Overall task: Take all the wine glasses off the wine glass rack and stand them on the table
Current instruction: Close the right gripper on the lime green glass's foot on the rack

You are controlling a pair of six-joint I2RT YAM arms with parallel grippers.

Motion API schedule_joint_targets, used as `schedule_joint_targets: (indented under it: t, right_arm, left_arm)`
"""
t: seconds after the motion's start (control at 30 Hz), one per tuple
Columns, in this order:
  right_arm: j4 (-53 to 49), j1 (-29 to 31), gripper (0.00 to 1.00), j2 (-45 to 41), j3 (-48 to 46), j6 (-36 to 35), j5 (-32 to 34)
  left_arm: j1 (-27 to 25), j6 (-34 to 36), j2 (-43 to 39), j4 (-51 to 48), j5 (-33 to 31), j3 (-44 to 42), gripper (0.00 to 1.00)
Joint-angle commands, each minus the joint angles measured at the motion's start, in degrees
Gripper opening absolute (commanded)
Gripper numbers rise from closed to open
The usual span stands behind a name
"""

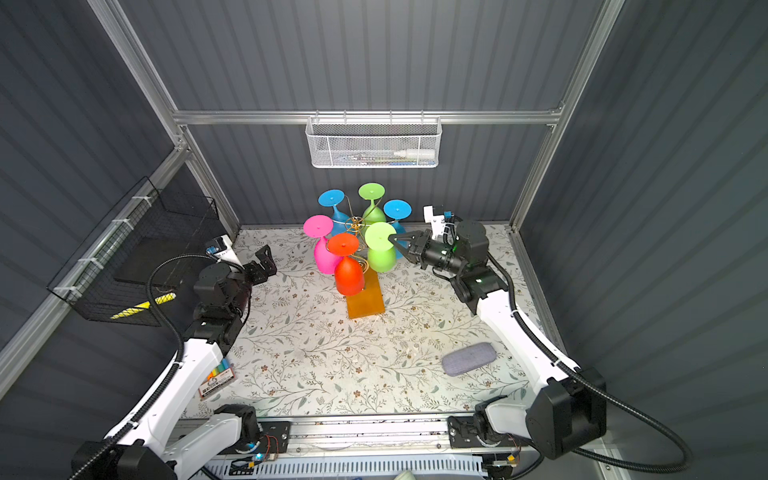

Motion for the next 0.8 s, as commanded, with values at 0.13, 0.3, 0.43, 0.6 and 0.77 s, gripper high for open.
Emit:
schedule_joint_targets:
  t: [0.13, 0.3, 0.43, 0.6, 0.77]
  right_arm:
    - [0.7, 2.2, 0.00, 0.1, 0.8, 0.1, -0.7]
    - [1.4, 2.7, 0.00, 1.1, 2.1, 0.1, -0.1]
    - [2.1, 2.9, 0.00, 2.0, 3.0, 0.1, 0.8]
    - [2.9, 2.9, 0.00, 3.3, 4.1, 0.1, 1.9]
    - [3.3, 2.8, 0.00, 4.3, 5.0, 0.1, 3.6]
  left_arm:
    - [0.3, -0.8, -1.5, -1.0, -0.2, 0.5, 1.00]
    - [0.3, -0.8, -1.9, -1.3, -0.2, 0.3, 1.00]
    - [0.3, -0.8, -2.1, -1.3, -0.4, 0.1, 1.00]
    - [0.3, -0.8, -2.2, -1.4, -0.4, 0.1, 1.00]
    - [0.3, -0.9, -2.4, -1.5, -0.5, 0.1, 1.00]
